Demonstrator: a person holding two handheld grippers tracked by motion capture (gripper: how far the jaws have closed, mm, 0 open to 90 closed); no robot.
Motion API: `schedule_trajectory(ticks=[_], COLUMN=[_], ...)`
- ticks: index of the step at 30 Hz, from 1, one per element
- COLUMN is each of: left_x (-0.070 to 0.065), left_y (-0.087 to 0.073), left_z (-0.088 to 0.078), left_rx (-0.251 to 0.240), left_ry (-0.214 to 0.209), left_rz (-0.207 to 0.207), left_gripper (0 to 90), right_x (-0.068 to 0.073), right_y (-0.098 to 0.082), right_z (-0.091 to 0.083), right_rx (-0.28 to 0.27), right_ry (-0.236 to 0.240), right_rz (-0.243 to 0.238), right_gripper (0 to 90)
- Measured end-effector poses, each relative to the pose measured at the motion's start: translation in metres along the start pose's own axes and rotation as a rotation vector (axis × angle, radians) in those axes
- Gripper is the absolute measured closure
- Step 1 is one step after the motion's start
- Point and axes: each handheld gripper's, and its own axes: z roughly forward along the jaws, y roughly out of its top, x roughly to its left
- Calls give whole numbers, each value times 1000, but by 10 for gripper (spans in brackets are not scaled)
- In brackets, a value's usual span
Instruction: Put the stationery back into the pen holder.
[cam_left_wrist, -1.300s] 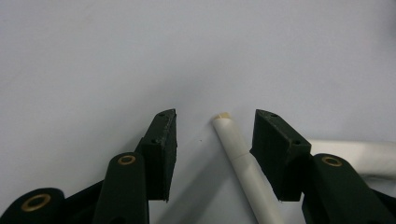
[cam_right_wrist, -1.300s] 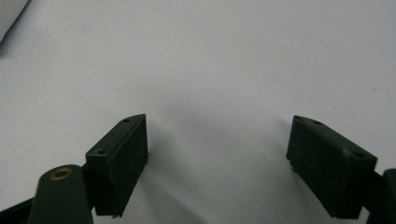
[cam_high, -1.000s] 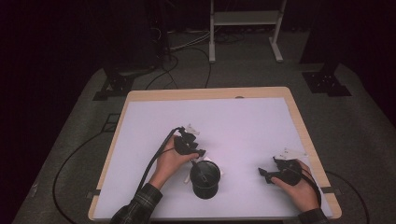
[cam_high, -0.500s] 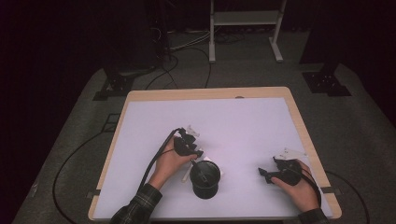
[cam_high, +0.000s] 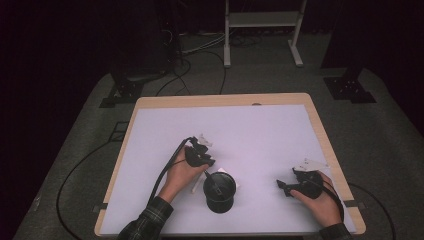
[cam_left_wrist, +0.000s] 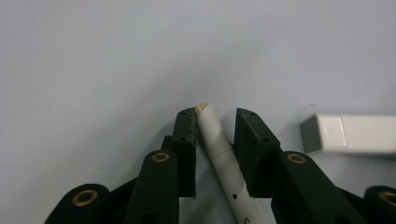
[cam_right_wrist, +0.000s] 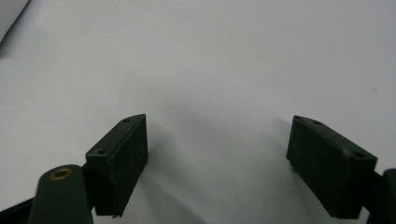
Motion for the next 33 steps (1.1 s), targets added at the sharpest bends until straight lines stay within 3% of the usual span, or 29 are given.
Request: schedule_trajectory(ticks=[24,33], left_x=[6,10], left_y=[-2,-3], left_z=[0,-1], left_rx=[-12,-22], left_ry=[-11,-41], left_rz=[0,-22], left_gripper=[785,786], right_x=[0,0], right_y=[0,0], right_z=[0,0], right_rx=[1,0], right_ry=[0,1], right_rz=[1,0], right_gripper=[194,194])
